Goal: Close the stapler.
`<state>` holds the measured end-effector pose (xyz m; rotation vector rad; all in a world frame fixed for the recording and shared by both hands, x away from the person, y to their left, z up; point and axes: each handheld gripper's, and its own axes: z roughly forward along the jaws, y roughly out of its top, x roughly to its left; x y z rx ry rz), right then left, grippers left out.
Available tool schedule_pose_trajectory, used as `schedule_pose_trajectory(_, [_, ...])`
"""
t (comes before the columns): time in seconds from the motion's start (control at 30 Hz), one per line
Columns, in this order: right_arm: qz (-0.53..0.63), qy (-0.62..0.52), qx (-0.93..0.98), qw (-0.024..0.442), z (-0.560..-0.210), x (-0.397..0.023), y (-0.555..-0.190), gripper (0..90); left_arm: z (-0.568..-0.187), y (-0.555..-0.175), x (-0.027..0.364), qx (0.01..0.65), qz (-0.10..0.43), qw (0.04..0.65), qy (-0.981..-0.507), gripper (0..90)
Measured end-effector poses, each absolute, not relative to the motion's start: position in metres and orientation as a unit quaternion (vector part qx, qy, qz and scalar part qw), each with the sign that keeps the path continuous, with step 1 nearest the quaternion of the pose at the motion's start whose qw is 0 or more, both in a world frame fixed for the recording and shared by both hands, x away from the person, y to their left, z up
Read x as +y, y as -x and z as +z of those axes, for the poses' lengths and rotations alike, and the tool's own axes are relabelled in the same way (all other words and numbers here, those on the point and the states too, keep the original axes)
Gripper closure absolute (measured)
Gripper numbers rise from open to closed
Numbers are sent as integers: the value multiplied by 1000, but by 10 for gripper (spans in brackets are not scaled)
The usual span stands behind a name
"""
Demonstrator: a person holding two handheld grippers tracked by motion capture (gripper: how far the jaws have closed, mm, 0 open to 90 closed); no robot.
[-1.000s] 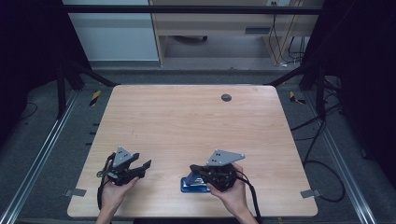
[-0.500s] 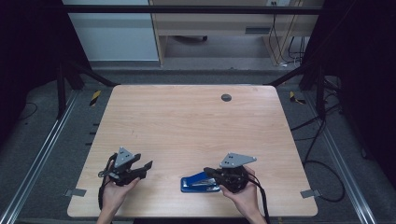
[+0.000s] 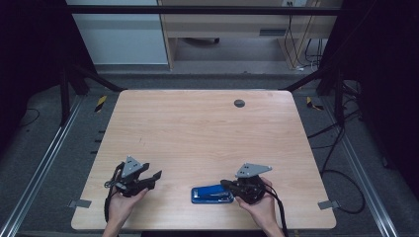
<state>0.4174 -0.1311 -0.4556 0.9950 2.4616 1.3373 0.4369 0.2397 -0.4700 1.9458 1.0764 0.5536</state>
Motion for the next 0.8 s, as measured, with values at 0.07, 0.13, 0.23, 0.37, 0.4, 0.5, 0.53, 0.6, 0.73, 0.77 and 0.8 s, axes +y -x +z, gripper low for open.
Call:
schedule_pose_trajectory(0.07, [452, -335, 823, 79, -457, -133, -417, 900, -470, -437, 240, 429, 220, 412, -773, 418])
schedule_pose_trajectory(0.13, [452, -334, 823, 79, -457, -135, -416, 900, -470, -437, 240, 429, 220, 411, -774, 418])
schedule_pose_trajectory(0.23, [455, -338, 820, 75, -458, -138, -415, 900, -470, -436, 240, 428, 220, 413, -773, 418])
schedule_pose_trajectory(0.37, [452, -344, 820, 73, -460, -142, -415, 900, -470, -436, 240, 429, 219, 412, -774, 419])
schedule_pose_trajectory(0.4, [449, -343, 821, 78, -461, -142, -415, 900, -470, -436, 239, 429, 220, 412, -773, 418])
schedule_pose_trajectory(0.5, [444, -348, 822, 79, -464, -143, -416, 900, -470, -436, 239, 428, 220, 413, -773, 419])
schedule_pose_trajectory(0.53, [440, -349, 823, 81, -463, -143, -416, 900, -470, -436, 239, 429, 220, 413, -773, 418])
schedule_pose_trajectory(0.6, [438, -347, 825, 84, -463, -142, -416, 900, -471, -436, 239, 429, 219, 412, -774, 419])
schedule_pose_trajectory(0.73, [431, -345, 830, 81, -464, -141, -415, 900, -470, -436, 237, 426, 219, 410, -776, 419])
schedule_pose_trajectory(0.77, [431, -342, 831, 84, -465, -140, -415, 900, -470, -436, 238, 424, 220, 410, -777, 418])
schedule_pose_trajectory(0.8, [430, -339, 832, 90, -465, -139, -414, 900, -469, -436, 238, 424, 221, 409, -778, 418])
